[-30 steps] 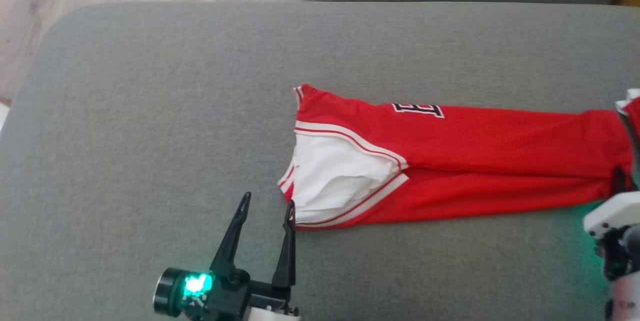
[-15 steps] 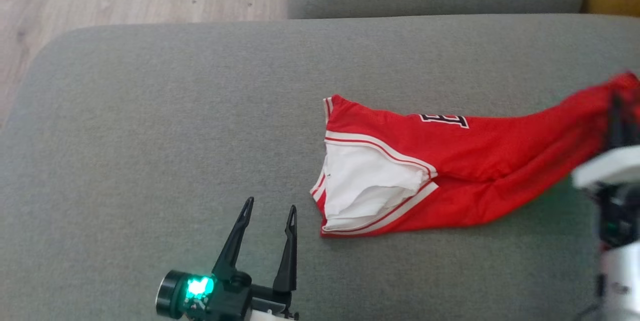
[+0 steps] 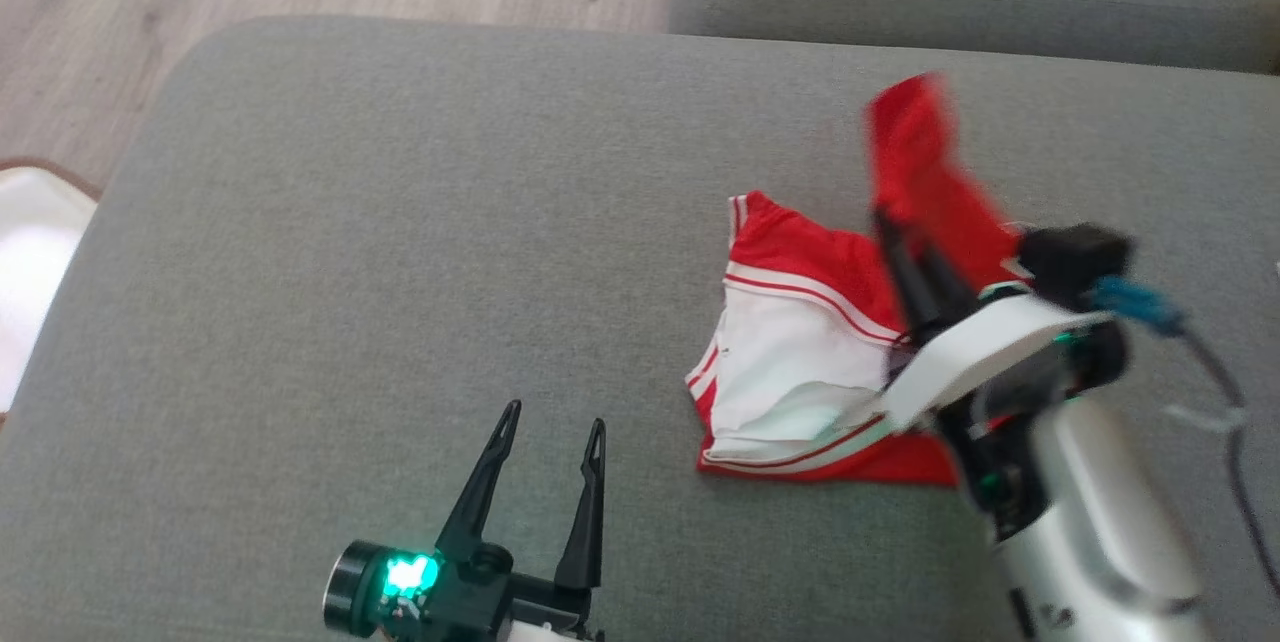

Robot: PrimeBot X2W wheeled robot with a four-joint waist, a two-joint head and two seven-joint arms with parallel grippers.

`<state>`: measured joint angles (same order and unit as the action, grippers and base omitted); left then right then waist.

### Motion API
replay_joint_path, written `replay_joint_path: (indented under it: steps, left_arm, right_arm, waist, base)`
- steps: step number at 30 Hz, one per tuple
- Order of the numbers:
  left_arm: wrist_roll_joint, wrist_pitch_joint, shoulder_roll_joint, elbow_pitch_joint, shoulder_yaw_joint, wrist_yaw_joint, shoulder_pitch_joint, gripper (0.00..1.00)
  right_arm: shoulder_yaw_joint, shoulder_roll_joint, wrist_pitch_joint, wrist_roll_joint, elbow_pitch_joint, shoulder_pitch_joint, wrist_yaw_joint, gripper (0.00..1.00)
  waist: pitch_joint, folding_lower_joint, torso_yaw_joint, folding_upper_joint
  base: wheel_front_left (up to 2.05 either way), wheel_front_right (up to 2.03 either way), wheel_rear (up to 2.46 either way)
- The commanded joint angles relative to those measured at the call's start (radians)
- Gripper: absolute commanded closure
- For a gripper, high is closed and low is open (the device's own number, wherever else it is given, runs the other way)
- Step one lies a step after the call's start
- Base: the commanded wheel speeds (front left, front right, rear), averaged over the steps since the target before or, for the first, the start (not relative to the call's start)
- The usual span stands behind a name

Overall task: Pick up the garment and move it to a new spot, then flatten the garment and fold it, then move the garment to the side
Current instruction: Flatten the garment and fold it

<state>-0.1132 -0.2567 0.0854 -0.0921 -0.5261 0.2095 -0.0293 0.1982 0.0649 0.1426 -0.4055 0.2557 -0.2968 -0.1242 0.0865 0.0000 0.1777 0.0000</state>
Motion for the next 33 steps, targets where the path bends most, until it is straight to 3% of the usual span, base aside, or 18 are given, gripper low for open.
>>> replay_joint_path:
  steps: [1,6,7,8,9,13,17,24,29,33]
  left_arm:
    - [0.007,-0.005,-0.013,0.028,0.03,-0.003,0.017,0.0]
    - [0.01,-0.005,-0.019,0.025,0.034,-0.008,0.015,0.0]
    - [0.01,-0.005,-0.02,0.024,0.035,-0.009,0.013,0.0]
    - [0.01,-0.005,-0.021,0.022,0.036,-0.009,0.012,0.0]
    - [0.011,-0.005,-0.021,0.02,0.036,-0.01,0.011,0.0]
    - [0.012,-0.005,-0.024,0.015,0.043,-0.011,0.007,0.0]
    - [0.012,-0.005,-0.025,0.02,0.059,-0.011,-0.005,0.0]
    - [-0.017,-0.005,-0.028,0.042,0.108,-0.004,-0.043,0.0]
    - [-0.031,-0.005,-0.03,0.06,0.152,0.011,-0.062,0.0]
    - [-0.03,-0.005,-0.031,0.063,0.17,0.013,-0.082,0.0]
  right_arm:
    - [0.041,-0.014,0.003,-0.005,-0.024,-0.033,-0.007,1.0]
    - [0.174,-0.014,-0.001,-0.039,0.037,-0.023,-0.007,1.0]
    - [0.2,-0.014,-0.004,-0.046,0.049,-0.023,-0.007,0.82]
    - [0.227,-0.014,-0.008,-0.051,0.06,-0.023,-0.007,0.57]
    - [0.244,-0.014,-0.016,-0.057,0.07,-0.023,-0.007,0.0]
    - [0.26,-0.014,-0.08,-0.081,0.085,-0.024,-0.007,0.0]
    - [0.205,-0.008,-0.176,-0.034,0.074,-0.01,-0.007,0.0]
    - [0.08,0.075,-0.358,-0.015,0.01,0.085,-0.007,0.0]
    - [-0.02,0.133,-0.4,0.028,-0.035,0.179,-0.007,0.0]
    - [-0.09,0.144,-0.404,0.093,-0.081,0.27,-0.007,0.0]
  waist:
    - [0.003,0.0,0.01,0.0]
    - [0.01,0.0,0.021,0.0]
    - [0.01,0.0,0.02,0.0]
    - [0.01,0.0,0.019,0.0]
    - [0.009,0.0,0.017,0.0]
    - [-0.005,0.0,-0.005,0.0]
    - [-0.033,0.0,-0.041,0.0]
    - [-0.09,0.0,-0.106,0.0]
    - [-0.119,0.0,-0.138,0.0]
    - [-0.144,0.0,-0.146,0.0]
  base:
    - [0.0,0.0,0.0]
    - [0.0,0.0,0.0]
    - [0.0,0.0,0.0]
    - [0.0,0.0,0.0]
    - [0.0,0.0,0.0]
    - [0.0,0.0,0.0]
    - [0.0,0.0,0.0]
    - [0.0,0.0,0.0]
    - [0.0,0.0,0.0]
    - [0.0,0.0,0.0]
